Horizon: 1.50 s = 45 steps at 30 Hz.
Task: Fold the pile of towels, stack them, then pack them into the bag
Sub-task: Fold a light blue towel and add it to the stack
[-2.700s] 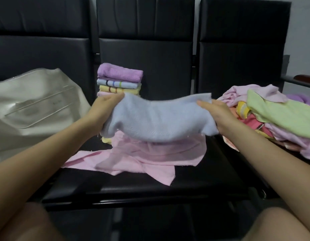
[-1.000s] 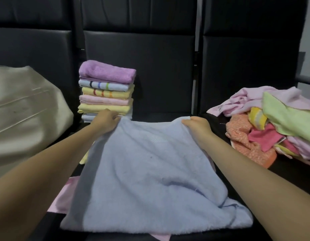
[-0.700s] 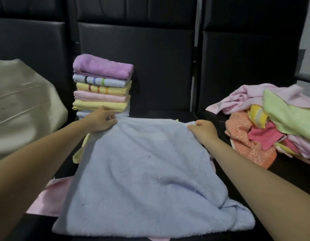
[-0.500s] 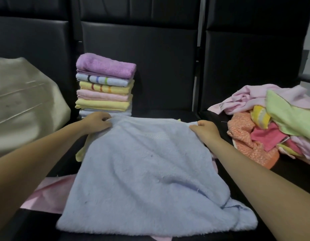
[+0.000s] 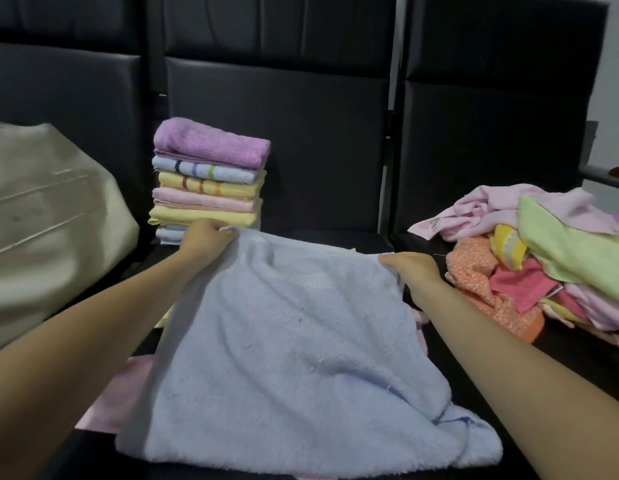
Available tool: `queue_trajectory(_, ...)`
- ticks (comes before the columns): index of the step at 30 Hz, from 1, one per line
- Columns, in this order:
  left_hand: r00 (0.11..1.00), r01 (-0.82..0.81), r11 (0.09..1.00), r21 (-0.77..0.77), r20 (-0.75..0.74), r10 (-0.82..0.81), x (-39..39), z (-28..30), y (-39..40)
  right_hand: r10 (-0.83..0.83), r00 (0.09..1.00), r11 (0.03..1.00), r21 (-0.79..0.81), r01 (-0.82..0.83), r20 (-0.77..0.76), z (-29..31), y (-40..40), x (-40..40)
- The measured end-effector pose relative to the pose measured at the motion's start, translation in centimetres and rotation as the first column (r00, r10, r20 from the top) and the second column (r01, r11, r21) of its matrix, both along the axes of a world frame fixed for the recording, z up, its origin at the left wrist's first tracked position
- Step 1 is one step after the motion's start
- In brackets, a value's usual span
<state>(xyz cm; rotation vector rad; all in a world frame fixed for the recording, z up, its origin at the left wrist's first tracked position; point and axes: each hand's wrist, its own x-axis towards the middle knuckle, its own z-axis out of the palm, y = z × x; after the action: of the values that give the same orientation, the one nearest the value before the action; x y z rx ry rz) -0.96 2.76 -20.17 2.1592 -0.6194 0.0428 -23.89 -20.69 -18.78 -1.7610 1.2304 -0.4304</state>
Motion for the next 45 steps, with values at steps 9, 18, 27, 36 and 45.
queue_trajectory(9, 0.997, -0.005, 0.954, -0.301, 0.069, 0.027, -3.8, 7.8, 5.1, -0.187, 0.926, 0.981, 0.119, 0.156, 0.329, 1.9, 3.7, -2.7)
queue_trajectory(18, 0.993, 0.046, 0.806, -0.59, 0.115, 0.027, -9.9, 20.2, 11.0, -0.033, 0.557, 0.999, 0.012, 0.042, 0.83, 18.5, 9.0, -6.3)
queue_trajectory(27, 0.996, 0.071, 0.629, -0.774, 0.087, -0.005, -13.4, 27.8, 13.9, 0.12, 0.398, 0.991, -0.083, -0.108, 0.91, 27.3, 13.4, -9.5)
queue_trajectory(36, 0.9, 0.038, 0.795, -0.605, -0.325, -0.291, -8.7, 28.9, 16.4, 0.065, 0.578, 0.975, 0.073, -0.212, 0.813, 29.4, 12.4, -9.3)
queue_trajectory(45, 0.996, -0.004, 0.975, -0.222, -0.088, -0.016, -5.7, 15.0, 11.9, -0.13, 0.921, 0.982, -0.078, 0.17, 0.368, 15.1, 7.5, -4.2)
